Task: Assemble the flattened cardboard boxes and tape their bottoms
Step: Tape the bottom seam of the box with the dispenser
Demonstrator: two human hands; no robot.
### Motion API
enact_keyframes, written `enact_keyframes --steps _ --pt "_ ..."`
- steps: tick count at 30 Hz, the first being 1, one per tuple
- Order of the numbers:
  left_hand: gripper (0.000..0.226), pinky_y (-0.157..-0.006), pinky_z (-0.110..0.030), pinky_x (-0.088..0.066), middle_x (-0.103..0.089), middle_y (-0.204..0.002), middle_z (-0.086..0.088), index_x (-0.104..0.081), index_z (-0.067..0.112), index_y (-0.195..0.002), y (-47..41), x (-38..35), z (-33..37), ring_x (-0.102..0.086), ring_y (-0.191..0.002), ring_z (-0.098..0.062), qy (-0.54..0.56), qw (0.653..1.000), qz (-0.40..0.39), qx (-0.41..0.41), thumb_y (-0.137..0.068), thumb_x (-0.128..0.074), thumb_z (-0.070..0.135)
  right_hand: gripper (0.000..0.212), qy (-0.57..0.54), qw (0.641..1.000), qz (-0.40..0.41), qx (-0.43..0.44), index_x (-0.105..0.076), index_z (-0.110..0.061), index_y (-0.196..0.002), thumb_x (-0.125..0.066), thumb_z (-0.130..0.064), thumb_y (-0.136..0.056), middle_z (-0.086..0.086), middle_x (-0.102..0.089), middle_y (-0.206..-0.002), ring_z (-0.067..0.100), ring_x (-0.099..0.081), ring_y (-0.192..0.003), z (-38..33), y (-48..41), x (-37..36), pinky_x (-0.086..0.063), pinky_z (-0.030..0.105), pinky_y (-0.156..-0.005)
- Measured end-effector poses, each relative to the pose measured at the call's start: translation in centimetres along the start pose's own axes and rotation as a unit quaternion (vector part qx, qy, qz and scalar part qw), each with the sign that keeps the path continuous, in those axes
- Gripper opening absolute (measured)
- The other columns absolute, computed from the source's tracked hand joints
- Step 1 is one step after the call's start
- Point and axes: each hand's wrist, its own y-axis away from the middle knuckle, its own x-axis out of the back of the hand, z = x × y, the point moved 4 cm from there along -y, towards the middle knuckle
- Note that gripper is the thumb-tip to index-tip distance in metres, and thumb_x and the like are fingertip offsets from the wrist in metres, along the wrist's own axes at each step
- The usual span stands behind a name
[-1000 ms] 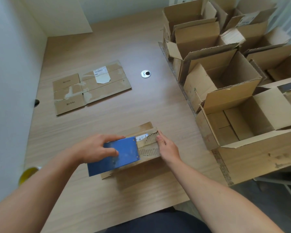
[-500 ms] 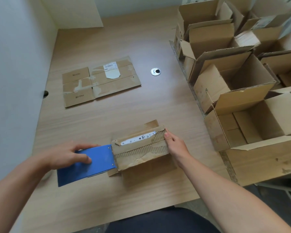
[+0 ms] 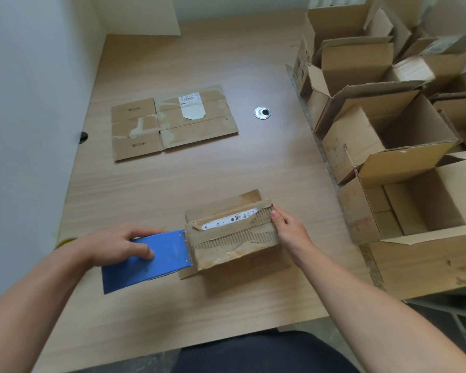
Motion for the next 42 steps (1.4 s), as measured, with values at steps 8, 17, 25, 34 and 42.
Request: enact_keyframes --steps 8,17,25,34,42 --pt "0.044 -0.092 -0.026 -0.043 -0.066 -0.110 0.033 -0.057 0.068 -0.114 0.8 -0.5 -1.4 -0.061 -0.099 0.006 -0.010 1.000 0.002 0.002 -0.077 -0.061 0.045 0.038 -0.018 1.000 0.013 0.000 -0.057 -0.030 -0.140 -0.048 -0.038 -0.104 -0.004 -0.060 -0.139 0.017 -0.054 -0.129 -0.2 0.4 -0.5 -0.043 0.042 -0.111" --pt "0.041 -0.088 -0.023 -0.042 -0.066 -0.107 0.031 -0.058 0.071 -0.108 -0.5 -1.4 -2.5 -0.059 -0.101 0.002 -0.015 0.999 0.020 0.043 -0.085 -0.067 0.038 0.038 -0.003 1.000 -0.003 -0.014 -0.055 -0.033 -0.140 -0.046 -0.041 -0.104 -0.002 -0.061 -0.137 0.019 -0.057 -0.126 -0.5 0.4 -0.6 -0.045 0.044 -0.108" --pt "0.042 -0.083 -0.023 -0.043 -0.064 -0.107 0.029 -0.054 0.070 -0.108 -1.5 -2.4 -1.7 -0.059 -0.098 0.001 -0.006 0.999 0.017 0.049 -0.074 -0.063 0.047 0.037 -0.025 0.999 -0.022 -0.022 -0.055 -0.032 -0.140 -0.044 -0.038 -0.105 -0.003 -0.066 -0.127 0.017 -0.062 -0.116 -0.9 0.7 -0.6 -0.049 0.043 -0.104" --pt "0.044 -0.081 -0.023 -0.043 -0.068 -0.104 0.029 -0.062 0.066 -0.106 -1.4 -3.3 -2.1 -0.063 -0.097 0.000 0.053 0.996 0.031 0.058 -0.068 -0.061 0.045 0.039 -0.017 1.000 -0.019 -0.015 -0.055 -0.028 -0.142 -0.043 -0.036 -0.106 -0.002 -0.063 -0.134 0.018 -0.058 -0.123 -0.9 0.6 -0.7 -0.045 0.043 -0.108" --pt "0.037 -0.079 -0.023 -0.041 -0.062 -0.111 0.027 -0.057 0.065 -0.114 -2.2 -2.9 -1.9 -0.057 -0.098 0.000 0.007 0.997 0.048 0.066 -0.090 -0.064 0.036 0.039 -0.019 1.000 -0.020 -0.010 -0.057 -0.027 -0.141 -0.043 -0.037 -0.106 -0.003 -0.064 -0.134 0.017 -0.059 -0.122 -0.9 0.6 -0.9 -0.045 0.042 -0.108"
